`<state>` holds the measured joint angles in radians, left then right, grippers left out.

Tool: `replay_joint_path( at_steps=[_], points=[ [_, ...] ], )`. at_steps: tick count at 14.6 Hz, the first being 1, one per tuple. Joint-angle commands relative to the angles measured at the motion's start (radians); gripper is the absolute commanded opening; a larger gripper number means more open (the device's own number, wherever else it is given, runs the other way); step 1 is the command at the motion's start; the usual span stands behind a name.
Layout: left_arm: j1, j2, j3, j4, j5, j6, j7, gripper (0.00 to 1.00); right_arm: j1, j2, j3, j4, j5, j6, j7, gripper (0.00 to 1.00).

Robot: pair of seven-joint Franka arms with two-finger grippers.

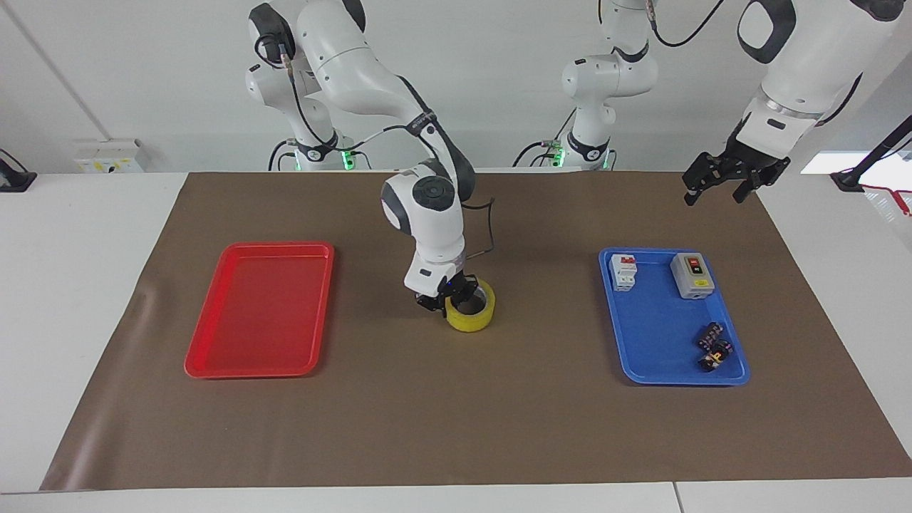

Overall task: Place and move tape with both arms
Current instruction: 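Carry the tape with the right gripper into the red tray, then lower the tape into the red tray and open the right gripper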

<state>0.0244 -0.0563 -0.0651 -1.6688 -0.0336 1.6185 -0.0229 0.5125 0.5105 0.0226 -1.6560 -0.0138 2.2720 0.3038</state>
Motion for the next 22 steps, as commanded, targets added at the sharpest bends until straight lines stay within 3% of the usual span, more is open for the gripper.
replay_joint_path(
  at_steps=[1,4,6,11,14,17,20,22],
  points=[
    [-0.082,0.004,0.076,0.027,0.003,-0.045,0.021,1.00,-0.067,-0.038,0.010,0.077,0.011,-0.115,-0.020,0.00],
    [-0.100,0.006,0.096,0.024,0.003,-0.043,0.021,1.00,-0.170,-0.156,0.008,0.058,0.009,-0.216,-0.044,0.00],
    [-0.093,0.007,0.094,0.017,0.001,-0.037,0.023,1.00,-0.242,-0.208,0.008,0.045,0.011,-0.277,-0.156,0.00],
    [-0.093,0.006,0.094,0.009,0.001,-0.035,0.028,1.00,-0.434,-0.286,0.008,-0.057,0.009,-0.308,-0.394,0.00],
    [-0.103,0.006,0.090,0.007,0.003,-0.029,0.034,1.00,-0.535,-0.326,0.008,-0.175,0.011,-0.247,-0.546,0.00],
    [-0.098,0.004,0.091,0.006,0.003,-0.040,0.028,1.00,-0.617,-0.385,0.008,-0.373,0.011,-0.067,-0.681,0.00],
    [-0.089,0.004,0.093,0.006,0.001,-0.039,0.028,1.00,-0.628,-0.418,0.008,-0.494,0.012,0.043,-0.704,0.00],
    [-0.090,0.004,0.093,0.006,0.001,-0.039,0.028,1.00,-0.631,-0.418,0.007,-0.521,0.012,0.102,-0.709,0.00]
  ],
)
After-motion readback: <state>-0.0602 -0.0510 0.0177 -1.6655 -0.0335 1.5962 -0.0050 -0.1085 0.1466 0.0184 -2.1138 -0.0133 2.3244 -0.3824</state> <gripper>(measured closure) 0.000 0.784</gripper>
